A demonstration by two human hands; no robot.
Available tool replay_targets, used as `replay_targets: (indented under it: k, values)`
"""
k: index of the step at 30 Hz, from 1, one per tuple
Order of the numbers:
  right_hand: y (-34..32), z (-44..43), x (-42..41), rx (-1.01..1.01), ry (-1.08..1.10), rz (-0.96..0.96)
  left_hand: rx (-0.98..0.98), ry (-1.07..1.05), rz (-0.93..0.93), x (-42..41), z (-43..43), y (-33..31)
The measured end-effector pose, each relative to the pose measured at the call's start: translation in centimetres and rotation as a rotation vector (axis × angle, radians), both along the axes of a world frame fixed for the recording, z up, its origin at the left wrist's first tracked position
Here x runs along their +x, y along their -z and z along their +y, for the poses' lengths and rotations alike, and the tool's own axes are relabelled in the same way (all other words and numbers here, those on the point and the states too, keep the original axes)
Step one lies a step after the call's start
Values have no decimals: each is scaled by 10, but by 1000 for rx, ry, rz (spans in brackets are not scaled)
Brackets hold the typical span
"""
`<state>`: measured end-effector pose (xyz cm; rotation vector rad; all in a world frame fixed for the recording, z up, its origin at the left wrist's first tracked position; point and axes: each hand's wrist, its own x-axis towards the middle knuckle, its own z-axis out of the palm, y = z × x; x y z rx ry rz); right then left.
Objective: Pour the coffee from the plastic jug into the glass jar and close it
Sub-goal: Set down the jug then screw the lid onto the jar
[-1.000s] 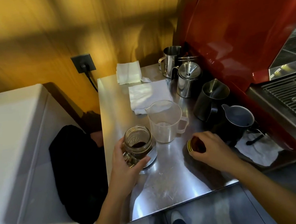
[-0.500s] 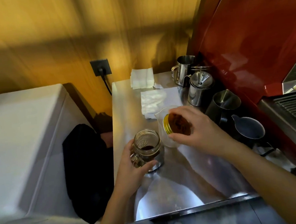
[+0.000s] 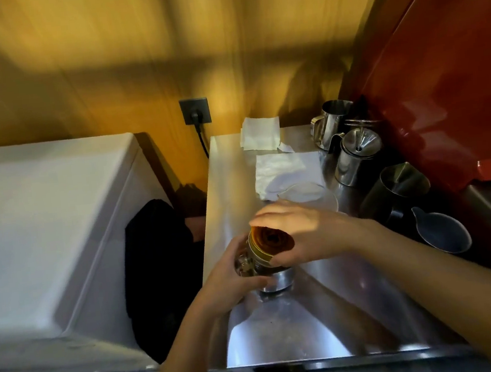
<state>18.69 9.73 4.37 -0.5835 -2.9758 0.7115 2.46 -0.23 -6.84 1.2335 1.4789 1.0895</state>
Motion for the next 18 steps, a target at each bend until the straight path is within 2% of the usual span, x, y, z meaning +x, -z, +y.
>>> replay_targets:
  k: [10,18]
  values:
    - [-2,12,-12,81,-202,-71,-38,10,11,-2,2,4]
    - [-6,17,-6,124,-234,-72,-26,36,76,0,2,5]
